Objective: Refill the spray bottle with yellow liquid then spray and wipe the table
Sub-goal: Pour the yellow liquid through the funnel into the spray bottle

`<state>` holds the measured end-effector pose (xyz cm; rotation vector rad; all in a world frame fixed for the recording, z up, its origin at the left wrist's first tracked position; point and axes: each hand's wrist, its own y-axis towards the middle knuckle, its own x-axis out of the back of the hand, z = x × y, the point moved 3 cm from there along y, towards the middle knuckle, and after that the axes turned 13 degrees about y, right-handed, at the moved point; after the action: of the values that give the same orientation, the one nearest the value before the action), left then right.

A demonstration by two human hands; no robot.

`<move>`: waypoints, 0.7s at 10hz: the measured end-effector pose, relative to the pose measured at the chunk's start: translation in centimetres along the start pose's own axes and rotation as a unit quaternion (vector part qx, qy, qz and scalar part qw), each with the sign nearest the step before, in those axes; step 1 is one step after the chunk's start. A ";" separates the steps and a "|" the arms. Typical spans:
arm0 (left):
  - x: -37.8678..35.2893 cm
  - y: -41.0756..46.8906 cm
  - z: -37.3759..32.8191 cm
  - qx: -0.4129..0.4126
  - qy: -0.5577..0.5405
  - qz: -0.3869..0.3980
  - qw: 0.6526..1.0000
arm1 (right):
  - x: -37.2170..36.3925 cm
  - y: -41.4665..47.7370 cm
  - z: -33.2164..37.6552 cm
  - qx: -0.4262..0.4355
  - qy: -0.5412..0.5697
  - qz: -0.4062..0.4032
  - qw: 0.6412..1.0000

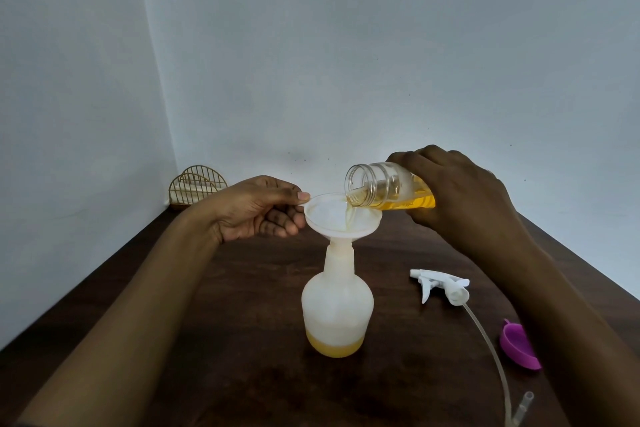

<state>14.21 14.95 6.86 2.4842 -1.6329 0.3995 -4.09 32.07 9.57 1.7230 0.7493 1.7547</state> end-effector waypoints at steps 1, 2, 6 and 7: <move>0.0 0.0 0.0 -0.001 -0.002 0.000 1.000 | 0.0 0.0 0.0 0.003 -0.002 -0.004 1.000; 0.0 -0.1 0.0 -0.001 -0.001 0.001 1.000 | 0.0 0.0 0.1 0.002 -0.002 -0.005 1.000; 0.1 0.0 0.0 0.000 -0.001 0.004 1.000 | -0.1 0.0 -0.1 0.006 -0.001 -0.008 1.000; 0.0 0.0 0.0 0.000 0.000 0.004 1.000 | -0.1 0.0 0.0 0.003 -0.002 -0.009 1.000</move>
<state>14.26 14.92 6.83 2.4781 -1.6435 0.4022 -4.13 32.01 9.48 1.7180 0.7666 1.7389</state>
